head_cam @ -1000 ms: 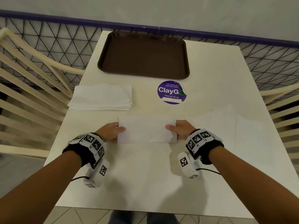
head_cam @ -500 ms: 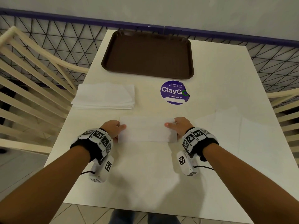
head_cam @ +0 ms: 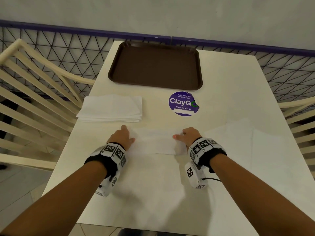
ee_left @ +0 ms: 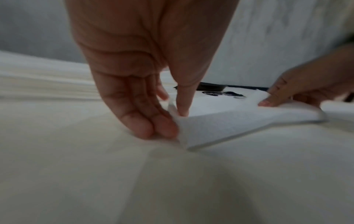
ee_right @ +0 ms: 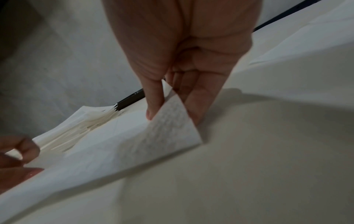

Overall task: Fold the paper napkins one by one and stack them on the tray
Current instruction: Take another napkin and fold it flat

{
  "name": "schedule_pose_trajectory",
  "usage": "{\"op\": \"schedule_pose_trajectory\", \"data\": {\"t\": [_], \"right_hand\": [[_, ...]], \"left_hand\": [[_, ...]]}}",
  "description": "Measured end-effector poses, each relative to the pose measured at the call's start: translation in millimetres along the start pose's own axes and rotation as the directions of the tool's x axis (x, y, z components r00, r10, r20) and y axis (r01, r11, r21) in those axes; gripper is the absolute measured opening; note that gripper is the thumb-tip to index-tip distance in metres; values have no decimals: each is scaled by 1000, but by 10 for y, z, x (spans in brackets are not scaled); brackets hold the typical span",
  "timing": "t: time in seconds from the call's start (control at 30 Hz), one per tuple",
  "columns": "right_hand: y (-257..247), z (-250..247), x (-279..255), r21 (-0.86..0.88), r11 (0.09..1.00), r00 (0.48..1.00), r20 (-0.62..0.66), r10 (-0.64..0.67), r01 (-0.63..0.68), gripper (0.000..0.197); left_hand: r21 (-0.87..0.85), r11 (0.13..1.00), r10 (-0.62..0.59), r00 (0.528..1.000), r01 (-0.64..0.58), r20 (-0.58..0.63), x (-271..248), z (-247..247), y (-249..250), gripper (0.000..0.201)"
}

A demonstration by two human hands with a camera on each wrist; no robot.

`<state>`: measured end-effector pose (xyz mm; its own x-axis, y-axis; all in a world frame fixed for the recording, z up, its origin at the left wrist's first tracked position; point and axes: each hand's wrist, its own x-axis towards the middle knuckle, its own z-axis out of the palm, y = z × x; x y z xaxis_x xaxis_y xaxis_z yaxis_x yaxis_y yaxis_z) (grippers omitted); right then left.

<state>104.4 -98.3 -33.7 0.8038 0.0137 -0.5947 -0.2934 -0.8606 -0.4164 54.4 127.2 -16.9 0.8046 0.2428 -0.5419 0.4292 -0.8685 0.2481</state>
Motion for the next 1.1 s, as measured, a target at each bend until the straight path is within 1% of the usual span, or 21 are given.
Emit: {"op": "schedule_pose_trajectory", "data": {"t": [0.03,0.07,0.1,0.13,0.17,0.2,0.23,0.27,0.33,0.37,0.43,0.5,0.63,0.73,0.77,0.83,0.93,1.0,1.07,1.1], "right_hand": [[-7,1,0,-4,1000,1000,1,-1,1,48],[-12,4,2,-9,1000,1000,1,-4,4,49],[-18,5,1,-11,1000,1000,2,-3,3,50],[-20,5,3,-10,1000,1000,2,-3,4,51],[-23,4,2,-8,1000,1000,4,-2,2,51],[-25,2,1,-7,1000,1000,7,-1,1,51],[-30,-1,-9,-11,1000,1000,10,2,-1,51],[-35,-2,-15,-19,1000,1000,11,-1,1,51],[-47,-9,-26,-26,1000,1000,14,-6,7,53],[-50,-12,-34,-26,1000,1000,14,-7,7,53],[-33,-11,-39,-26,1000,1000,15,-1,1,53],[3,-9,-49,10,1000,1000,21,16,-16,50],[90,-3,-114,236,971,998,62,15,-29,35],[163,30,-180,401,915,990,138,-11,-46,16],[179,40,-206,435,899,989,147,-24,-43,16],[198,63,-239,442,896,993,119,-23,-32,24],[201,83,-232,460,887,998,68,-5,-27,24],[188,88,-232,441,897,999,36,8,-23,24],[180,100,-225,429,903,1000,11,21,-23,20],[160,99,-234,427,904,1000,-1,28,-25,12]], "left_hand": [[14,1000,29,999,-28,-38,-21,3,18,52],[67,995,81,992,-75,-94,-46,5,47,52],[149,979,160,974,-137,-158,-69,10,87,48],[236,950,255,945,-205,-205,-93,20,137,44],[309,910,350,911,-277,-216,-112,40,191,39],[366,863,434,881,-348,-186,-132,73,244,36],[406,815,500,856,-414,-131,-144,123,285,36],[429,777,537,840,-461,-71,-163,177,317,38],[447,749,538,843,-489,22,-188,278,337,44],[453,748,527,849,-484,38,-194,318,327,47],[453,756,513,857,-472,37,-200,361,306,50],[457,759,505,862,-464,35,-209,378,291,54],[467,775,483,876,-426,-1,-241,400,239,58],[477,776,480,877,-412,-24,-256,415,188,59],[484,771,487,873,-413,-32,-258,418,174,59],[490,765,502,863,-418,-47,-253,428,157,58],[473,777,507,859,-416,-77,-238,437,137,56],[468,779,509,857,-417,-85,-222,433,117,55],[487,771,505,860,-410,-75,-198,424,85,56],[508,760,501,863,-405,-61,-185,418,65,57]]}}
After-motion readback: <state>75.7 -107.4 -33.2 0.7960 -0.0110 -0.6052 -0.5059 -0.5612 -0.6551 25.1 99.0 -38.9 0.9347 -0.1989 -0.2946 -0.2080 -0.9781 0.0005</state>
